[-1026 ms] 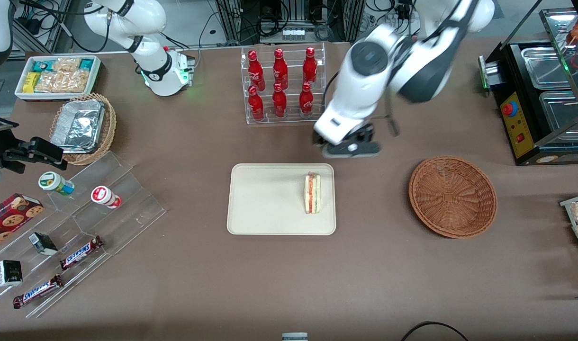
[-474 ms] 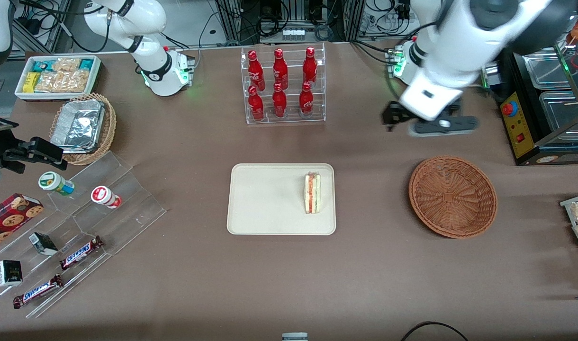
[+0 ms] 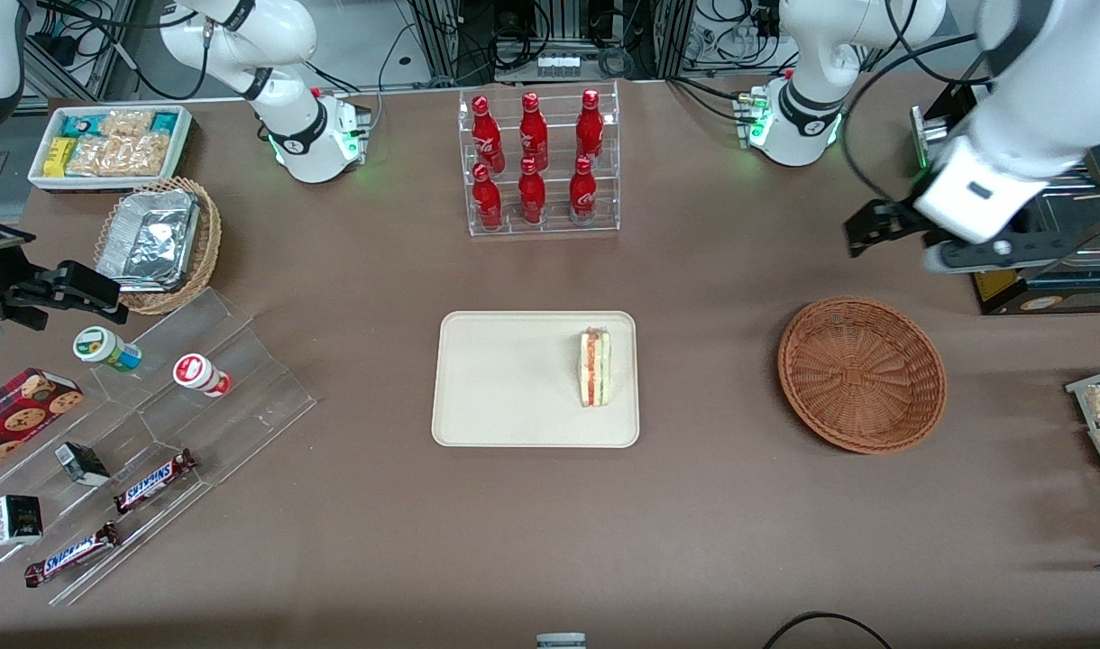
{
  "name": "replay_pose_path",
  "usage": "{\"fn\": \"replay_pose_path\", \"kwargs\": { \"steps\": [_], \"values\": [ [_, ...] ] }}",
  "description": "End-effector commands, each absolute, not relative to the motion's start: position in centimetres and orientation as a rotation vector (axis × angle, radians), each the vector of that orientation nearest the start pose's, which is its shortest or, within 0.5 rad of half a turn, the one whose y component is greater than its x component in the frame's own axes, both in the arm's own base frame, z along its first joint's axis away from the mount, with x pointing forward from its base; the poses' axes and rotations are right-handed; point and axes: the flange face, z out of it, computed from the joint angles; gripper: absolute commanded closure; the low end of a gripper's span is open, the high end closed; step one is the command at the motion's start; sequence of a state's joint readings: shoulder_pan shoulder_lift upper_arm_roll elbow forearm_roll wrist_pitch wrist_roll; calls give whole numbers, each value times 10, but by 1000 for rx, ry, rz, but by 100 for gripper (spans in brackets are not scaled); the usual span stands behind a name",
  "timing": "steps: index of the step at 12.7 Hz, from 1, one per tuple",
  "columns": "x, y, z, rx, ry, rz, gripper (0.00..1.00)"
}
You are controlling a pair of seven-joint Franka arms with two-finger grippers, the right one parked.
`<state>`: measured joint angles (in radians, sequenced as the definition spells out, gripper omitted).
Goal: Place sandwich from basket to tray
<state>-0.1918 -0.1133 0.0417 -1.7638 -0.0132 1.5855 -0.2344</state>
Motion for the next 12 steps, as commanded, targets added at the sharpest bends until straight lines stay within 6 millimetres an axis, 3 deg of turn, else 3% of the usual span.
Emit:
{"fn": "replay_pose_path", "kwargs": {
  "steps": [1, 3, 7, 10, 12],
  "values": [
    [490, -42, 612, -3081, -148, 109, 0],
    [485, -22, 614, -3062, -204, 119, 0],
    [483, 39, 614, -3063, -392, 112, 0],
    [489, 57, 608, -3096, -305, 117, 0],
    [493, 54, 603, -3113, -299, 125, 0]
  ]
}}
